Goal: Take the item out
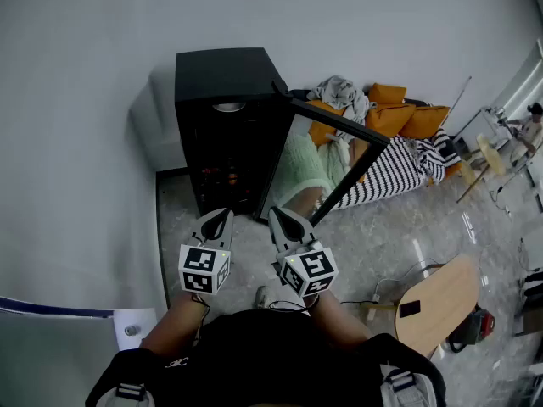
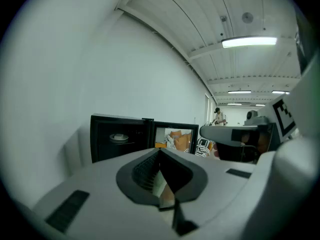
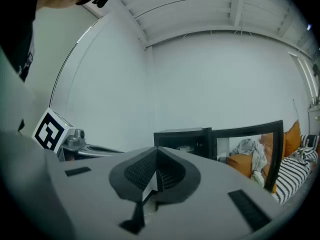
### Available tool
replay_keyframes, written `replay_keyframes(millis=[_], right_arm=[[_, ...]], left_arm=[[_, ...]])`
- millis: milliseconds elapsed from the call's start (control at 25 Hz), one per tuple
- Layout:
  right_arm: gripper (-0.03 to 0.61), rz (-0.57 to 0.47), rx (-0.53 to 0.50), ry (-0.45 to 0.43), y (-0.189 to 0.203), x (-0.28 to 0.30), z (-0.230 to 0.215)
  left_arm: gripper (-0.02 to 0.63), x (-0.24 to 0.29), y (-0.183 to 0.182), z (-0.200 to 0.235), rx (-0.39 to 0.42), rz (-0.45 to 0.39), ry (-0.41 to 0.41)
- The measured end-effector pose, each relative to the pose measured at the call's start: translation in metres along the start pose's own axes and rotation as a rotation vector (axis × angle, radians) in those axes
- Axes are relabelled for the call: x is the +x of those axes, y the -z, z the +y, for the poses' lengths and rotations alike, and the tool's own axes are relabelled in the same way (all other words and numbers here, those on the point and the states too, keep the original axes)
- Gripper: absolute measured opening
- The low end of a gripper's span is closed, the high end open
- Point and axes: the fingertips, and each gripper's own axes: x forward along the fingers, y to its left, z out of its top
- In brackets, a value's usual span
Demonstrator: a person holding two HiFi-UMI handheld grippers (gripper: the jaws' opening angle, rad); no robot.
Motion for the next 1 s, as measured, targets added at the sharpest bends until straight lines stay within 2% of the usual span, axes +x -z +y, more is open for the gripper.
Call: replay_keyframes(millis=[480,760,1000], right_arm=[[0.008,0.014,0.018,-0.025,0.0,0.006,-0.01],[0.008,-0.007,0.06,0.022,-0.001,0.014,-0.009],[0.008,-0.001,0.039,0.024,0.003,0.023,0.01]], left_arm=[[0.008,0.013,-0.009,-0.001,0.019,0.002,-0.029],[0.008,0.005,-0.006,0.013,0.001,0.006,-0.053],[0.008,-0.009,-0.003,0.026,-0.004,0.001,-0.054]])
